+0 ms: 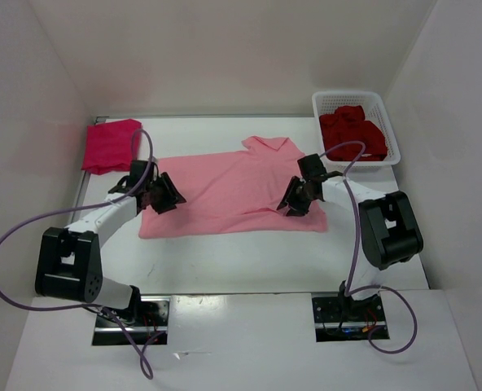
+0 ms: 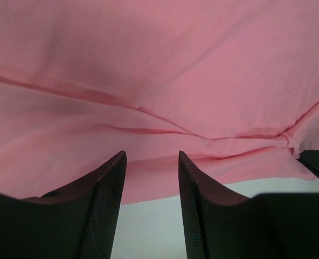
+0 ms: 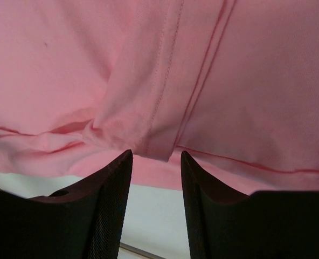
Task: Fold and stack the t-shirts
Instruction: Fold the flattened tshirt in 1/3 of the way
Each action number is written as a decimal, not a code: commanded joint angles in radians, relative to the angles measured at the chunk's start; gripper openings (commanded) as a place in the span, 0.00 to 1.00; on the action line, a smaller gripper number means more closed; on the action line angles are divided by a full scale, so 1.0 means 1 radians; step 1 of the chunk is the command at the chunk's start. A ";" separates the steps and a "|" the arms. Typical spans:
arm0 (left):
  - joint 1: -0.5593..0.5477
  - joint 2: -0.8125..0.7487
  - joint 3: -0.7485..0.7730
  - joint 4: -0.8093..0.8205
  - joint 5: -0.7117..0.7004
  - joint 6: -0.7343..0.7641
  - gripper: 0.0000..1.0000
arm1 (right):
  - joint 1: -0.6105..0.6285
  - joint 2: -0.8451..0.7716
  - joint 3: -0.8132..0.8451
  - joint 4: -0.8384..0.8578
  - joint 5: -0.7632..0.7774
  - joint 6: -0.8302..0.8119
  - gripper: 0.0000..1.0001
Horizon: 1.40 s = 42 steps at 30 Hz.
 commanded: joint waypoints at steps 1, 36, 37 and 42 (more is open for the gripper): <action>-0.002 0.005 -0.029 0.053 -0.026 -0.010 0.51 | 0.002 0.024 -0.002 0.043 0.007 -0.008 0.47; 0.100 -0.099 -0.066 -0.014 -0.217 -0.048 0.52 | 0.002 0.337 0.481 -0.003 -0.034 -0.017 0.06; 0.100 -0.099 -0.066 -0.014 -0.217 -0.048 0.52 | 0.002 0.348 0.494 -0.004 -0.024 -0.017 0.06; 0.110 -0.119 -0.066 -0.025 -0.226 -0.048 0.52 | 0.002 0.403 0.554 -0.004 -0.014 -0.028 0.26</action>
